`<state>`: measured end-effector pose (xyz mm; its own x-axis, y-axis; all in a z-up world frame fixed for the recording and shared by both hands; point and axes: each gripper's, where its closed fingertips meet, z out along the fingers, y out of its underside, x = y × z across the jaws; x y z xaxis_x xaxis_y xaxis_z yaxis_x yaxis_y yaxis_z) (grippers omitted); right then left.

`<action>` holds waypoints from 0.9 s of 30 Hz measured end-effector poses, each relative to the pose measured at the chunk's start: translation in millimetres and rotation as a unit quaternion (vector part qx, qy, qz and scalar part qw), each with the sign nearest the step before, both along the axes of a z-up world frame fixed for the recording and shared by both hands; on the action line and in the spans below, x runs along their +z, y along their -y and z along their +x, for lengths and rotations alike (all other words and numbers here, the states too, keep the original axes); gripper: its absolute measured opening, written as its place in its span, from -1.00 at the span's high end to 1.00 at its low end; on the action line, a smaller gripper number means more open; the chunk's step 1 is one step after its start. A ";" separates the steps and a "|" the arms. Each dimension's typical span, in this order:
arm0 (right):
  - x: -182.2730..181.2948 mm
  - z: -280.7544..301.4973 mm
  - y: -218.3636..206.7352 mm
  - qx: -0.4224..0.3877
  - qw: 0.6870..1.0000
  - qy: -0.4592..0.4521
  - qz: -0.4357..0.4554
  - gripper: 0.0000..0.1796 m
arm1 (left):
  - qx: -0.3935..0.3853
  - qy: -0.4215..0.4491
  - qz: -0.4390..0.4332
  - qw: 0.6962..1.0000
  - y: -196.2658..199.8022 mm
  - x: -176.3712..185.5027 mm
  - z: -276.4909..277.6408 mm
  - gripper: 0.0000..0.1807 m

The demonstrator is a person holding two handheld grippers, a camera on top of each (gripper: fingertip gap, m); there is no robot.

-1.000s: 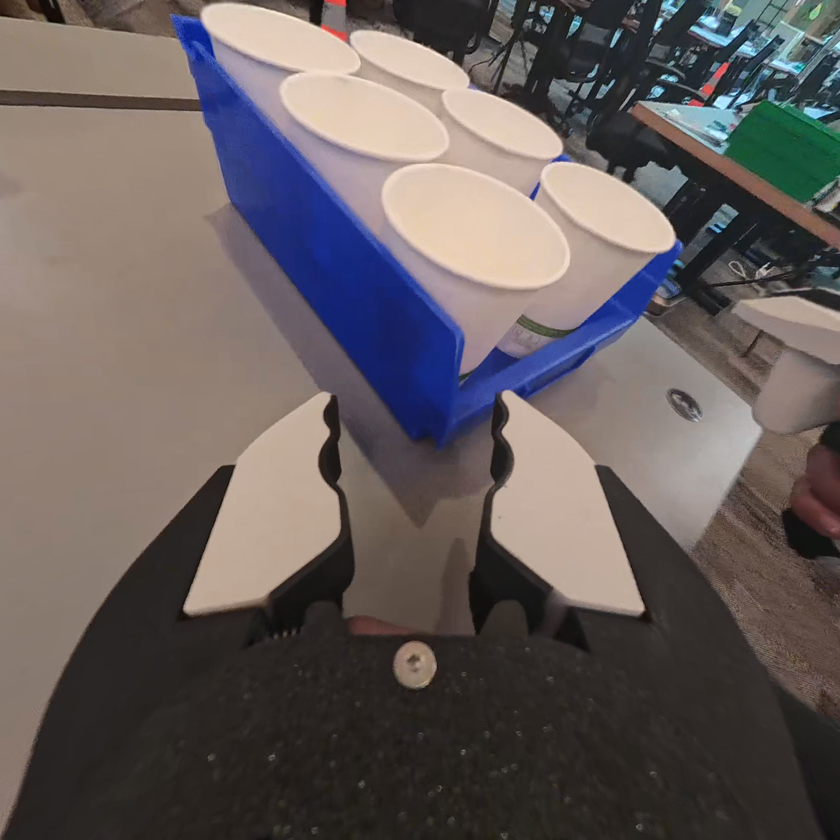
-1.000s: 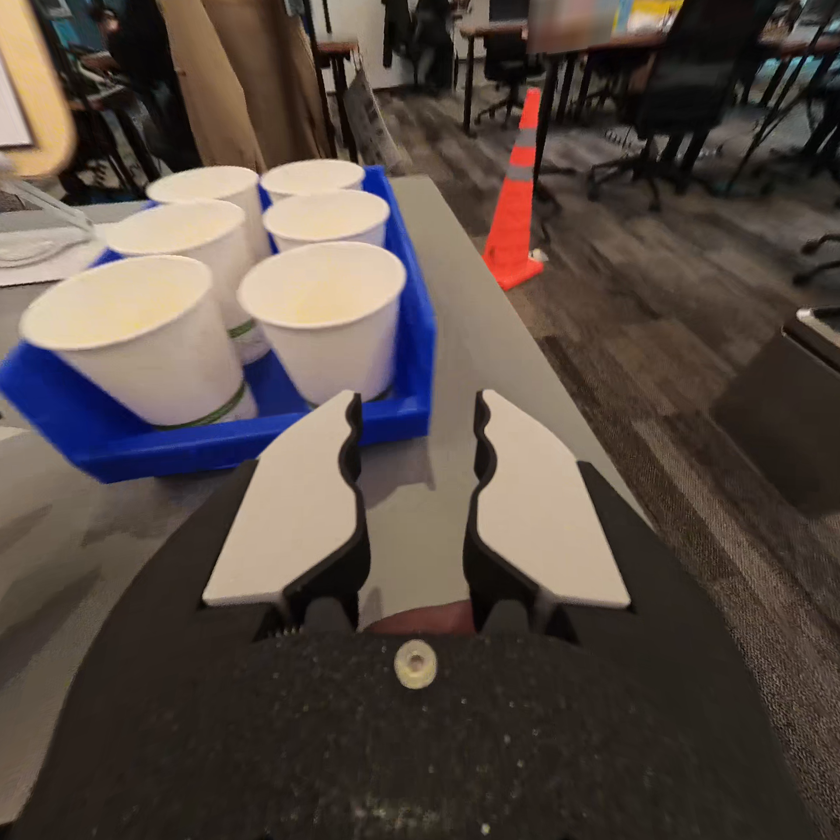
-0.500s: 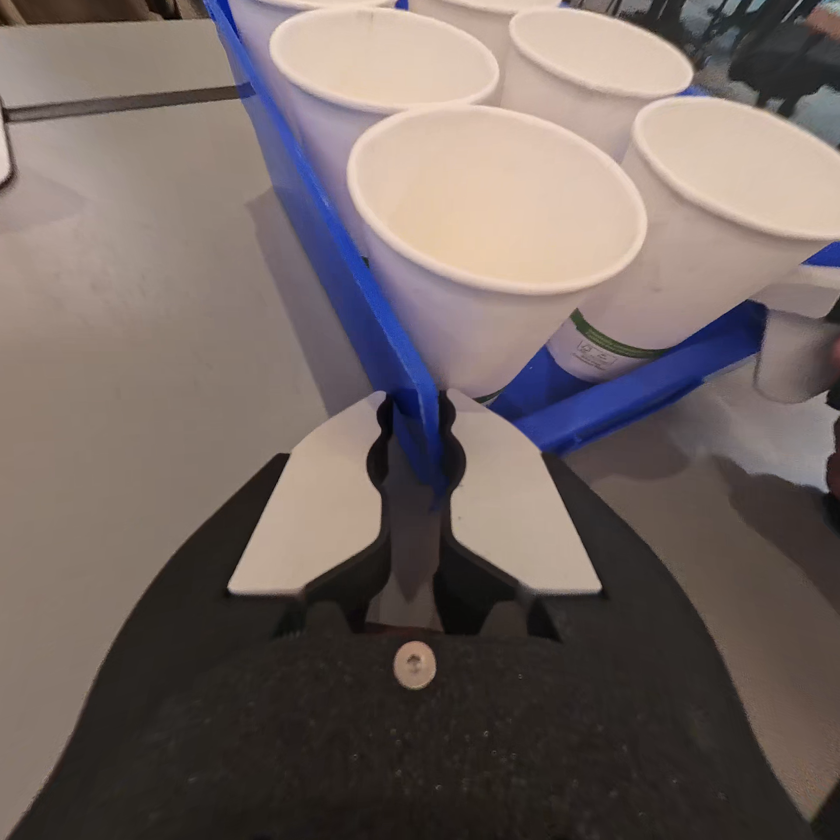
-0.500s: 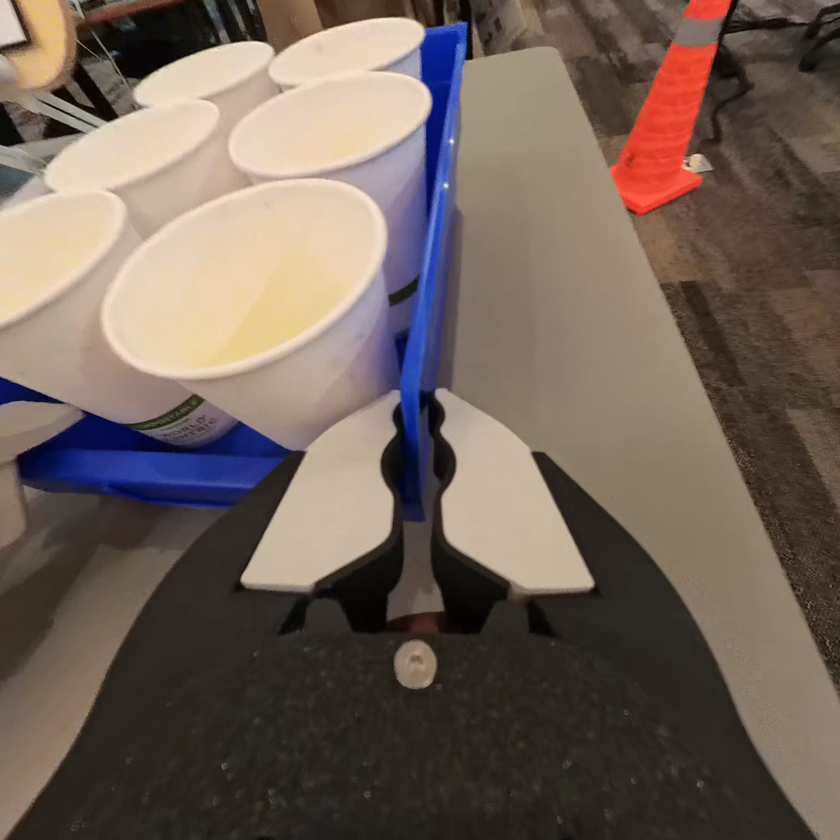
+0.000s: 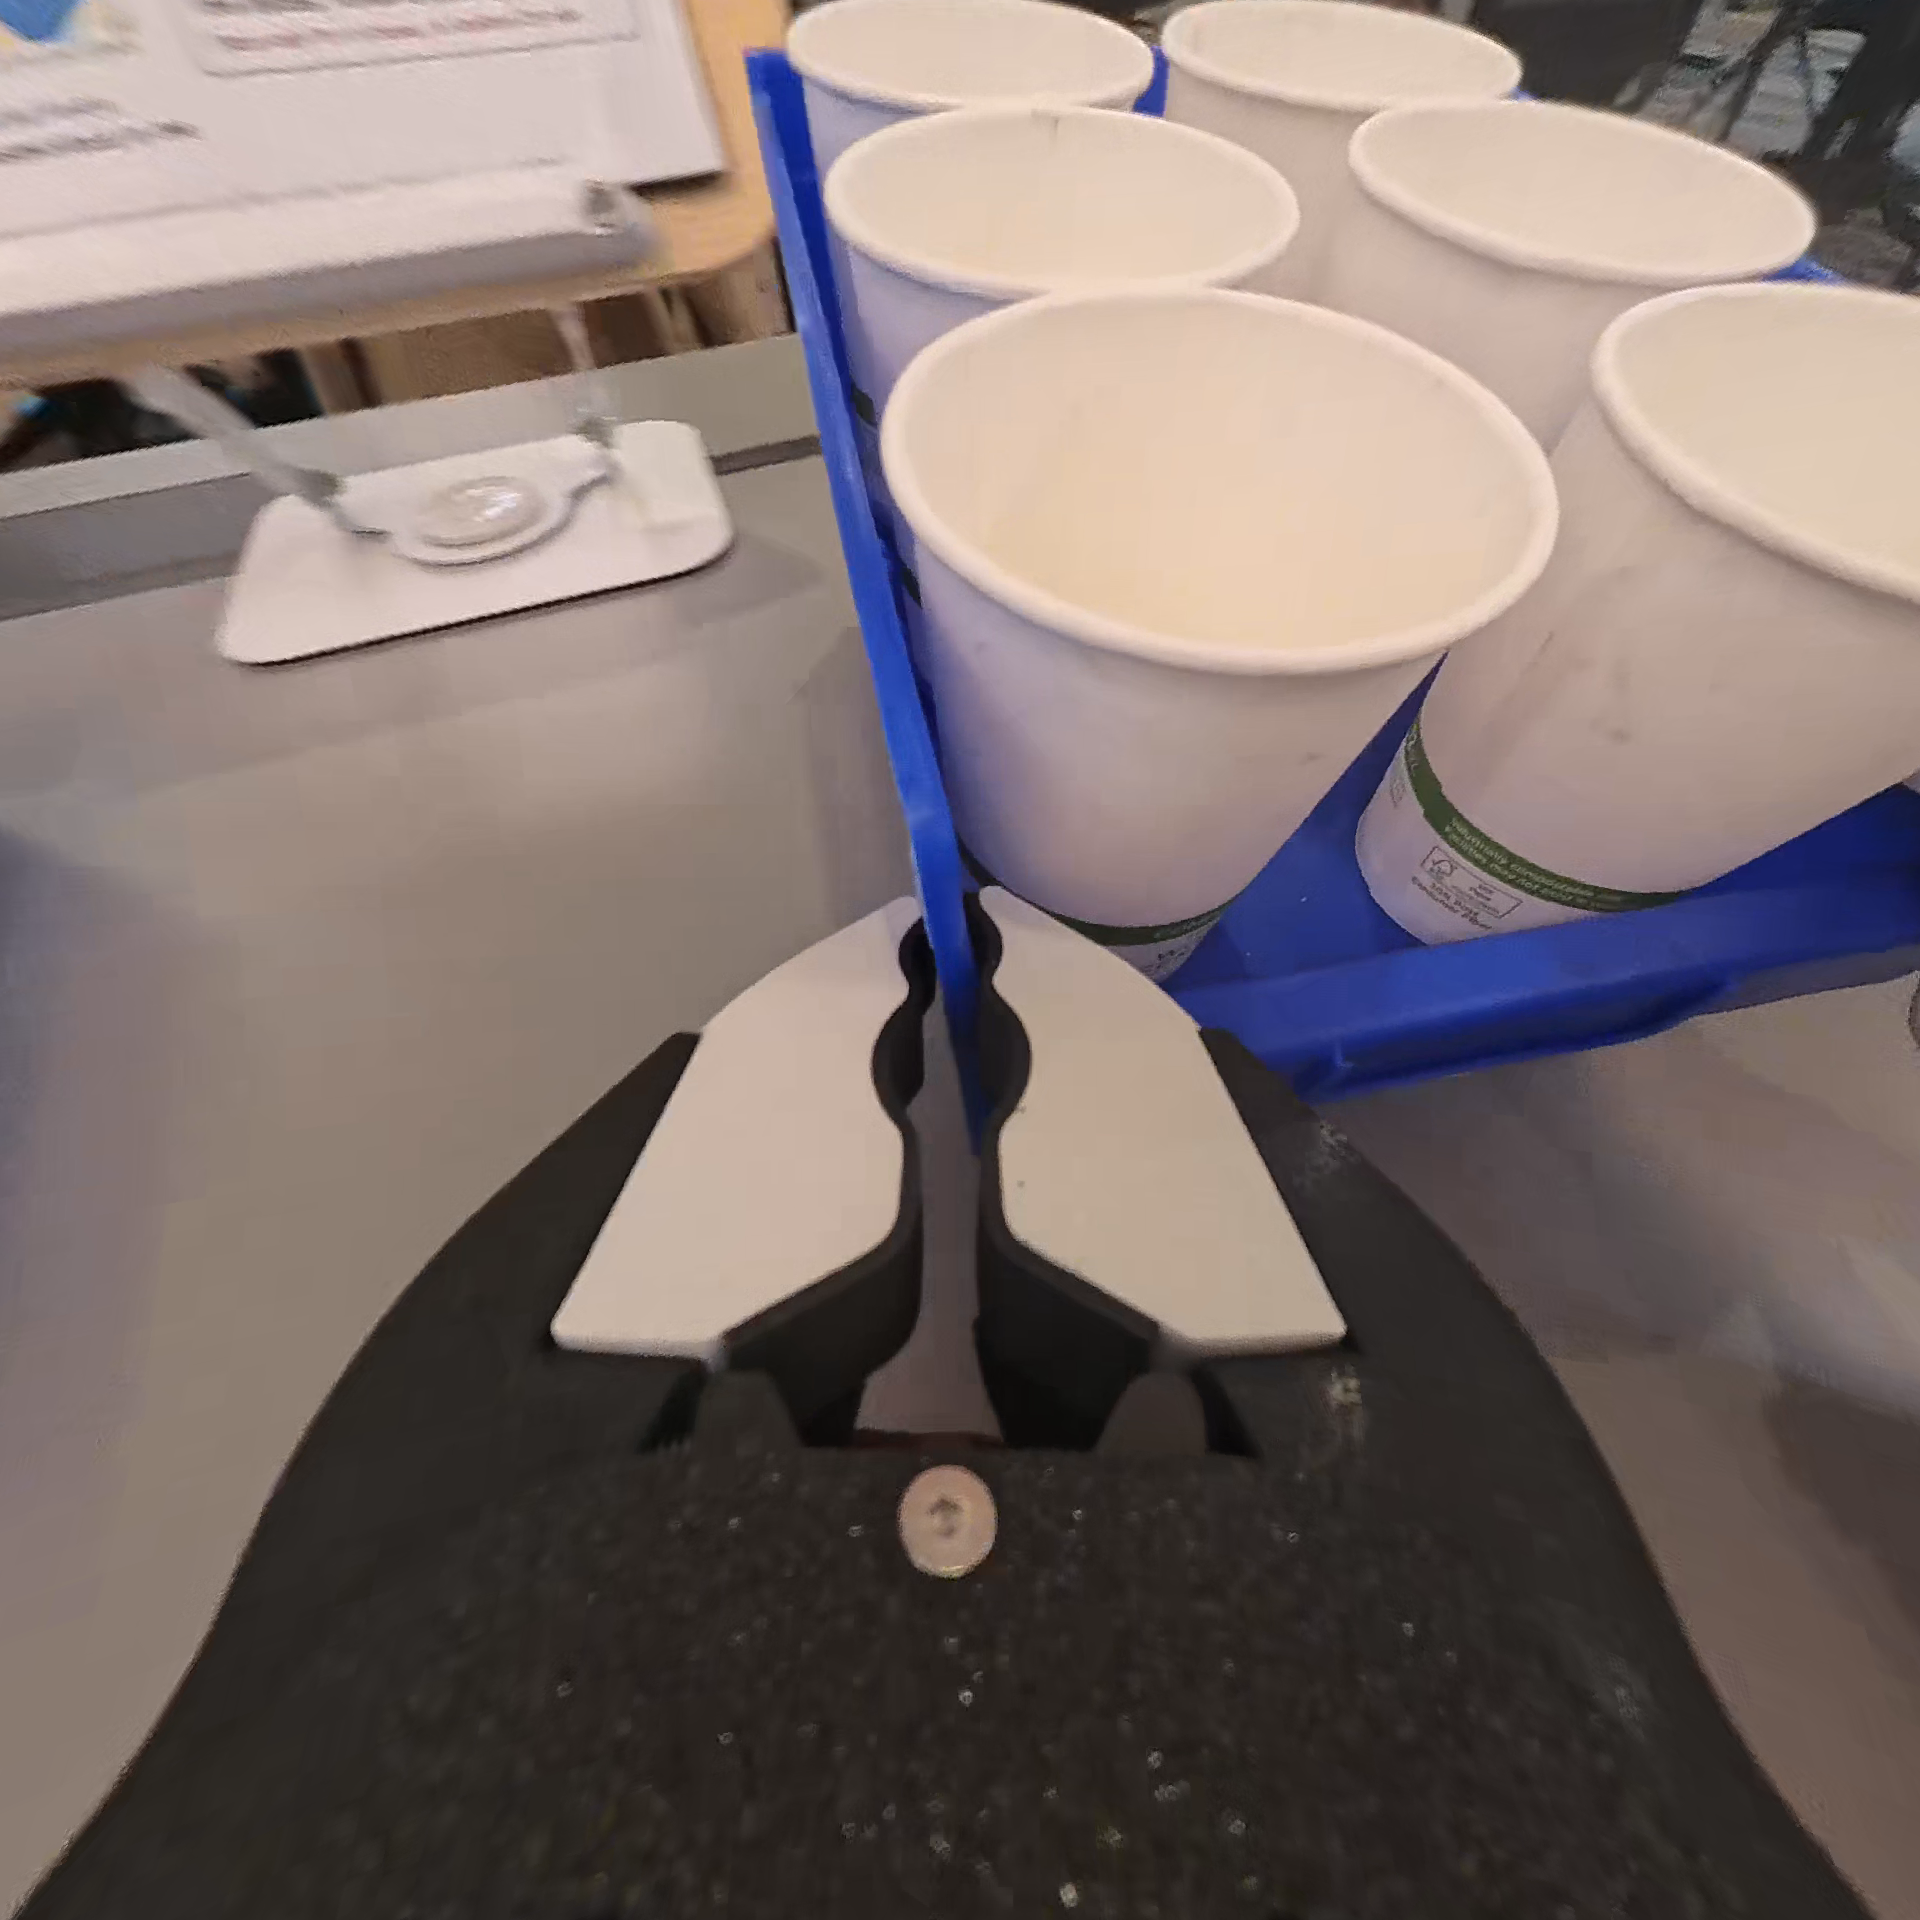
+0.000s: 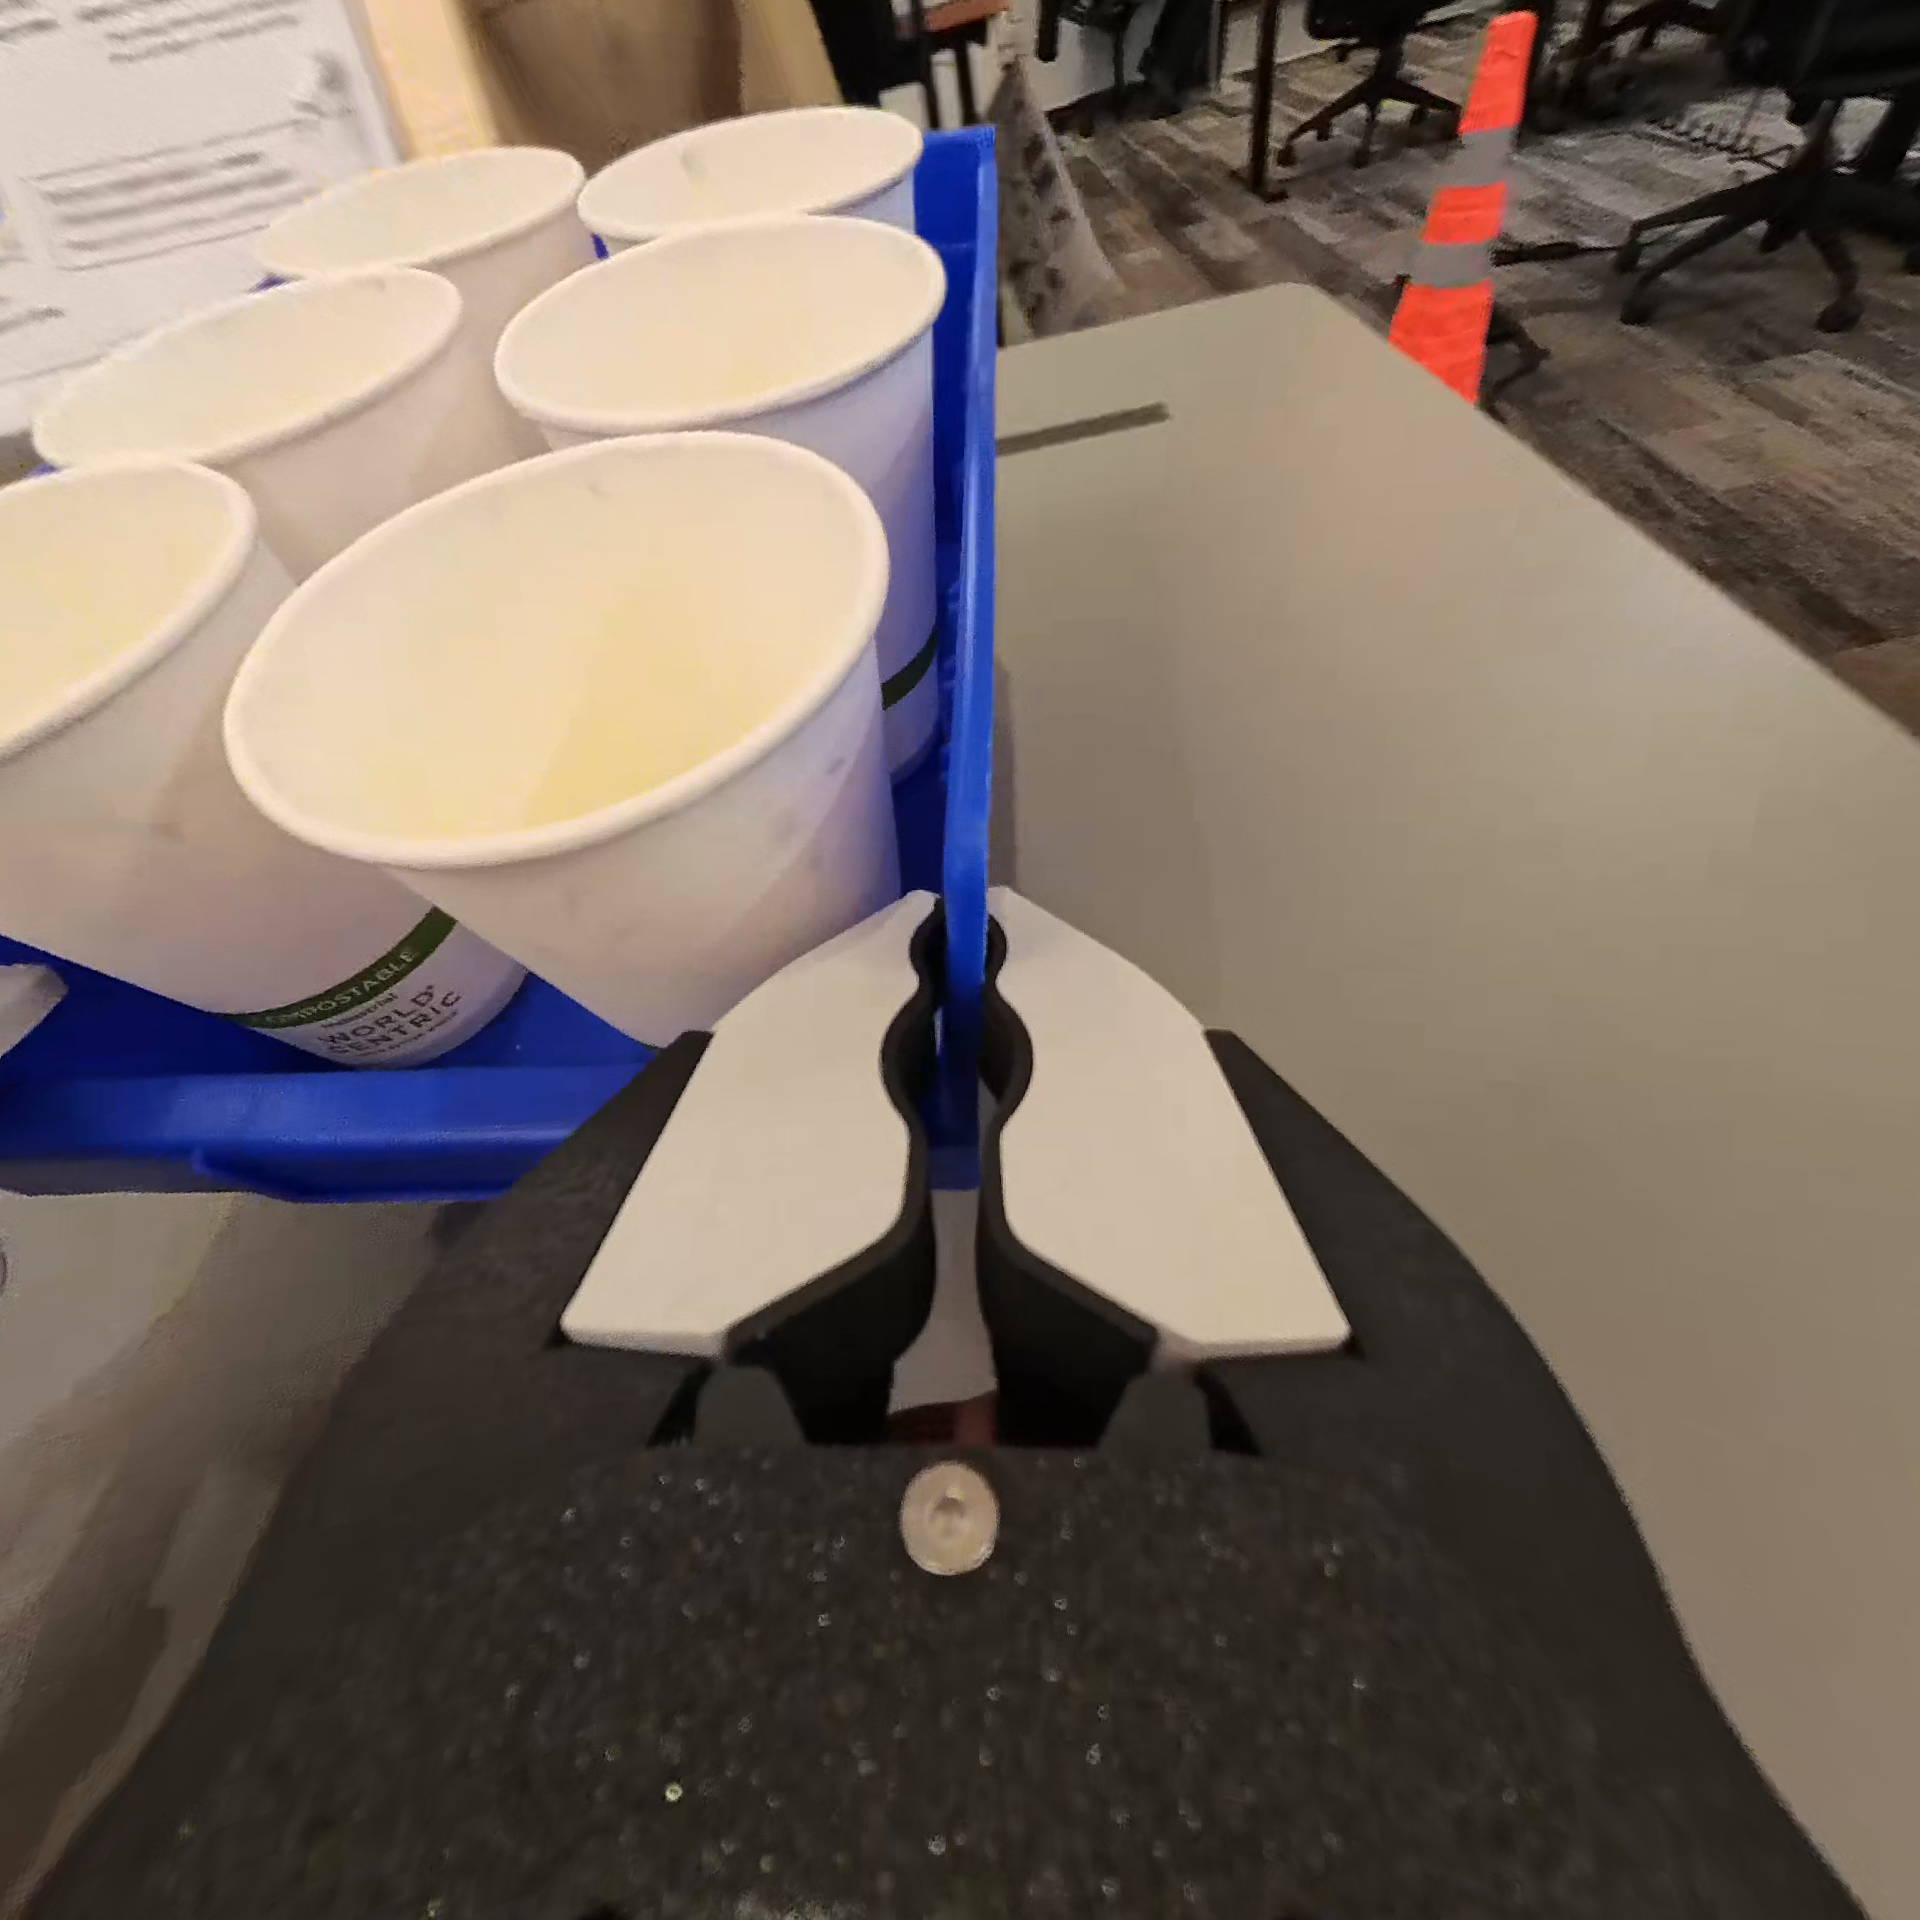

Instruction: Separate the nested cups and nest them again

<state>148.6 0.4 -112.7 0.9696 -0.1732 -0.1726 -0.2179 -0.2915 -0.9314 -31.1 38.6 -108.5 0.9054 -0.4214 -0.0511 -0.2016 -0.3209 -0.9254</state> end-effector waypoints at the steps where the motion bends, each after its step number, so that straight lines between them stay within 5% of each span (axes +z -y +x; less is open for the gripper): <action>1: 4.4 -18.1 -2.2 0.013 1.000 0.003 0.004 0.97 | 0.012 0.001 0.002 1.000 2.2 3.2 -18.4 0.96; 12: -6.3 -194.2 -33.3 0.166 0.986 0.026 -0.014 0.95 | 0.144 0.002 -0.041 0.989 19.8 -24.2 -200.1 0.96; 22: -26.0 -222.9 -36.4 0.215 0.976 0.019 -0.040 0.91 | 0.141 0.010 -0.047 0.989 9.0 -36.6 -231.4 0.94; 25: -23.1 -220.1 -27.8 0.243 0.969 -0.009 -0.042 0.61 | 0.136 0.014 -0.050 0.989 20.8 -36.8 -238.2 0.52; 27: -15.4 -211.6 -13.6 0.260 0.965 -0.010 -0.032 0.59 | 0.130 0.040 -0.058 0.989 41.0 -30.8 -249.3 0.51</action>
<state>-63.0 14.1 -128.2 0.9248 0.3251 -0.1975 -0.0447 -0.4228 -0.9051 -280.4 -2.4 -139.2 0.9833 -0.1717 0.0601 -0.0256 -0.4578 -0.8887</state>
